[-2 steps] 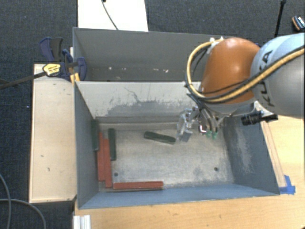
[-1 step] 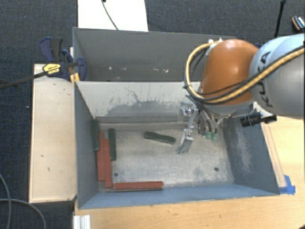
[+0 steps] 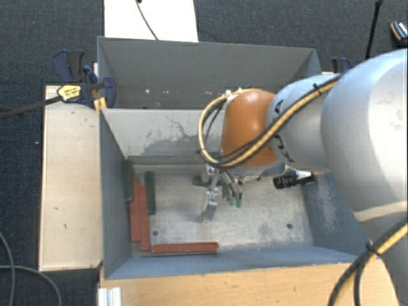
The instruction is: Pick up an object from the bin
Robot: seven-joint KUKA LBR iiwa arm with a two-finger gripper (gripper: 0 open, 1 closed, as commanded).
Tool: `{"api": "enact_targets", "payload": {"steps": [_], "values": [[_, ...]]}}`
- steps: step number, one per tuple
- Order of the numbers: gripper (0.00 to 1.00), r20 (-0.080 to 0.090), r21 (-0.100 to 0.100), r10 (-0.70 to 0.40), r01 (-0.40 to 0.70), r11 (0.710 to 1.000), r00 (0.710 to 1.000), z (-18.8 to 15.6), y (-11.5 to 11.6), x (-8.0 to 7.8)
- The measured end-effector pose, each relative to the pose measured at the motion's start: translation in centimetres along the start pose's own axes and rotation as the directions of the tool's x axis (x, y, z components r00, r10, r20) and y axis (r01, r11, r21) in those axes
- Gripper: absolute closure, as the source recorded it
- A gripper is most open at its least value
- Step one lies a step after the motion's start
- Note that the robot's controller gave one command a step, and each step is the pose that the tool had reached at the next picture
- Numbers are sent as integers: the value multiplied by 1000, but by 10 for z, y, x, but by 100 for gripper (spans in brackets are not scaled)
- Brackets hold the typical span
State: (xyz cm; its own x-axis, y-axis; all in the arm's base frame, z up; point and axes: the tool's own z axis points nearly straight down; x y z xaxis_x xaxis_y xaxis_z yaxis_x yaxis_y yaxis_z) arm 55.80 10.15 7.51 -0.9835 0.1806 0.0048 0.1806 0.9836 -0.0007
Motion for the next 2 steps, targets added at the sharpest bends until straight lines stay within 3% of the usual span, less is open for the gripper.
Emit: {"api": "enact_targets", "payload": {"steps": [1, 2], "values": [[0, 10, -1, -44, 44, 999, 999, 5, -31, -41], [100, 9, -2, -47, 47, 999, 999, 4, -29, -40]]}}
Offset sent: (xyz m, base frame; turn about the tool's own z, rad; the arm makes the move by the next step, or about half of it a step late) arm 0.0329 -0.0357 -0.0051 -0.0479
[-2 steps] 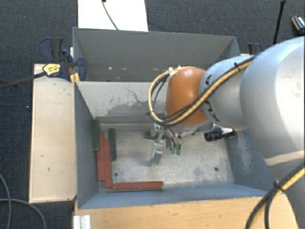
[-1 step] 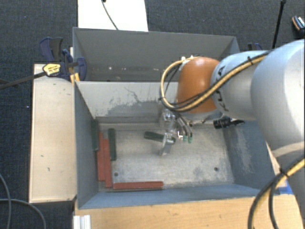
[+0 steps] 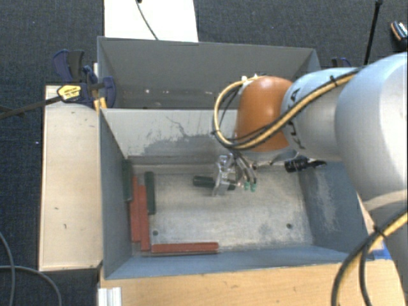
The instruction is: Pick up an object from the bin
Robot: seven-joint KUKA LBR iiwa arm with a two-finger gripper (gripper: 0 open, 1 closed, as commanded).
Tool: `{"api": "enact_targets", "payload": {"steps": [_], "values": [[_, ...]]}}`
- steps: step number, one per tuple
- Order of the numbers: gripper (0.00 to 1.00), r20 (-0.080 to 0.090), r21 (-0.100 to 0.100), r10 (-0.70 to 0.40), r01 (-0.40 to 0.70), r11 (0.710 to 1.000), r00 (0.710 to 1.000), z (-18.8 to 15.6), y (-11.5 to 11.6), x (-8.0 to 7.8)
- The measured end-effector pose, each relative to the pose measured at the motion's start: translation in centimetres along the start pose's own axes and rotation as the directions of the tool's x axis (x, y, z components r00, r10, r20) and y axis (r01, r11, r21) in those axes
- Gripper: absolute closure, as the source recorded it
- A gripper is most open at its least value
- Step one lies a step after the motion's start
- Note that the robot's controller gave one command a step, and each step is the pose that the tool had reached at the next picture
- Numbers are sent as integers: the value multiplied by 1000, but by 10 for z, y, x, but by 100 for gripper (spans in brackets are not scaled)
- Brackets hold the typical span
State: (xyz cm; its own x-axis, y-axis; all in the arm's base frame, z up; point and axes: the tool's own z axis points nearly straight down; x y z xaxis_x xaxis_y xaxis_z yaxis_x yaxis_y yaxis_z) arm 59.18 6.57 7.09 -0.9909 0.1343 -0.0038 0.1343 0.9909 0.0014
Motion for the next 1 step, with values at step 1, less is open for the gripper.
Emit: {"api": "enact_targets", "payload": {"steps": [1], "values": [[100, -3, 2, -274, 274, 962, 962, -48, -52, 54]]}}
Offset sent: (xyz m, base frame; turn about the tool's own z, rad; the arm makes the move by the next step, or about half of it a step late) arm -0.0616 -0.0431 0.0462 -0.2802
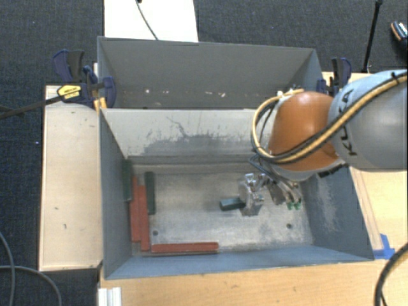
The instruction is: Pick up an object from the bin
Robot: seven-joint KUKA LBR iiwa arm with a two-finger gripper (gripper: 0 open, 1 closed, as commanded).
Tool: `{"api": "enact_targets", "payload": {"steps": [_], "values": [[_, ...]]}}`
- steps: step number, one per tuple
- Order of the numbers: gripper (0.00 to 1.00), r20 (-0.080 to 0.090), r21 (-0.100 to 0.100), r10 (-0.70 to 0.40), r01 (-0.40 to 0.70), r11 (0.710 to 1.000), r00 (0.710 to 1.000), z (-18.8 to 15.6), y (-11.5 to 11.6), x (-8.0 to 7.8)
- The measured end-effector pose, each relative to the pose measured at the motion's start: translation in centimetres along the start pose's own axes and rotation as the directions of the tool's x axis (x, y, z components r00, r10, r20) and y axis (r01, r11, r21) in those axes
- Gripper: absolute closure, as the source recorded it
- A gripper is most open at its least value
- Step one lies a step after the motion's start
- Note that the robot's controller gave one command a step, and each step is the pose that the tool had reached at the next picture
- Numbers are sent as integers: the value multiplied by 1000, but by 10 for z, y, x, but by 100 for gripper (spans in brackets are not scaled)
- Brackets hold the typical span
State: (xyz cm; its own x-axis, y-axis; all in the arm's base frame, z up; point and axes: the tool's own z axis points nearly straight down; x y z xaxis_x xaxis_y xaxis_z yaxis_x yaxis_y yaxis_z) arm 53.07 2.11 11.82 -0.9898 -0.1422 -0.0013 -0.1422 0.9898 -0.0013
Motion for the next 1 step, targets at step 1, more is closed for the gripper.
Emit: {"api": "enact_targets", "payload": {"steps": [1], "values": [[100, 12, 0, 28, -28, 1000, 1000, -98, -16, -35]]}}
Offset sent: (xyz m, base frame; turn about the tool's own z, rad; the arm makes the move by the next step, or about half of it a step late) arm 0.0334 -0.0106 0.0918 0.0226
